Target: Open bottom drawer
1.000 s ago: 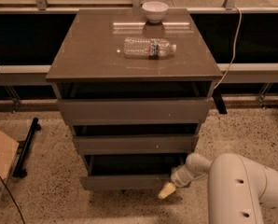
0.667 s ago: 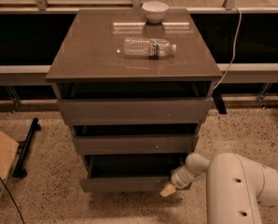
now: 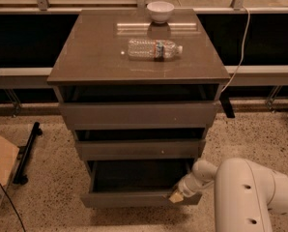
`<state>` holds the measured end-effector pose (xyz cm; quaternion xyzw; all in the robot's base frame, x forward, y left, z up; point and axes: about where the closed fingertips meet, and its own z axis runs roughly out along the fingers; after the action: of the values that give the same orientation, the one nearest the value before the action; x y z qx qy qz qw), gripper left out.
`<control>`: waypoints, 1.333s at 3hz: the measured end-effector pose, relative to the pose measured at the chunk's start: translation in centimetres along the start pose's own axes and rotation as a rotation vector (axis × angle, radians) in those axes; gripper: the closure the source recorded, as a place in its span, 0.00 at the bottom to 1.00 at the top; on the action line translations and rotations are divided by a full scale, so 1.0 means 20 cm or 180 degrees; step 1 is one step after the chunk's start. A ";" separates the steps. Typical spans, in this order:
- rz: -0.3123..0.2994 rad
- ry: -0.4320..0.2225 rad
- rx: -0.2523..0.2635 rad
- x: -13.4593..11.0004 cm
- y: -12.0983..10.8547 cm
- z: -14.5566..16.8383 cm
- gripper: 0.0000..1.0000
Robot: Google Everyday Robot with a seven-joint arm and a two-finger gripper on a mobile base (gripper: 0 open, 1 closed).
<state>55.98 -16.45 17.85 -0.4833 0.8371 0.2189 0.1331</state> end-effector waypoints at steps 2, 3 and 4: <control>0.0410 -0.0028 -0.0199 0.12 0.16 0.04 0.16; 0.0410 -0.0025 -0.0211 0.12 0.17 0.05 0.00; 0.0408 -0.0023 -0.0211 0.12 0.17 0.05 0.00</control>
Offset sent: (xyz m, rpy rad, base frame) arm -0.2147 0.0122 -0.0401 0.1518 0.6072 -0.3601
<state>51.83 -16.30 16.75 -0.4321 0.8581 0.2563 0.1057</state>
